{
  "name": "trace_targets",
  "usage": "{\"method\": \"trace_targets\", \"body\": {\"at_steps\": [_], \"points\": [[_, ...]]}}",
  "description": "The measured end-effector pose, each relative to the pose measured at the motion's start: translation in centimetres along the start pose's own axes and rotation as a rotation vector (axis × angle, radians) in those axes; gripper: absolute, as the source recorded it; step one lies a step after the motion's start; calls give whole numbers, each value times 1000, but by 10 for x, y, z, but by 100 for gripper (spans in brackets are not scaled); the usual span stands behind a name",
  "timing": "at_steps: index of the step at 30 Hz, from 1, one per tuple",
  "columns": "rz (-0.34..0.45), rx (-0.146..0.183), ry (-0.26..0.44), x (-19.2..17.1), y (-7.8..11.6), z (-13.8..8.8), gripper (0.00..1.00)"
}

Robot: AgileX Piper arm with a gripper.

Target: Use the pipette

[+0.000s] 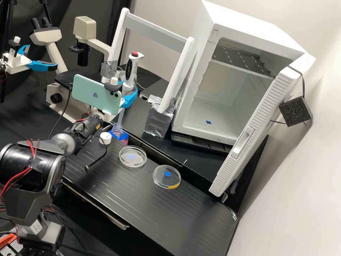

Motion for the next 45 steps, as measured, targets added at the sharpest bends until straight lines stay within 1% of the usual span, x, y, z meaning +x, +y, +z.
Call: {"method": "trace_targets", "body": {"at_steps": [3,8,15,24,29,32,33,37,39,45], "points": [[25,9,-2,-2,-4,2,0],[30,13,-15,-4,-13,5,0],[0,-5,-32,-5,-28,12,0],[-8,-9,-37,-7,-30,14,0],[8,0,-24,-8,-24,10,0],[27,-6,-10,-10,-18,6,0],[33,-2,-5,-11,-16,5,0],[58,10,8,-11,-2,-2,0],[67,8,9,-10,4,-4,0],[99,40,21,-10,27,-13,0]]}}
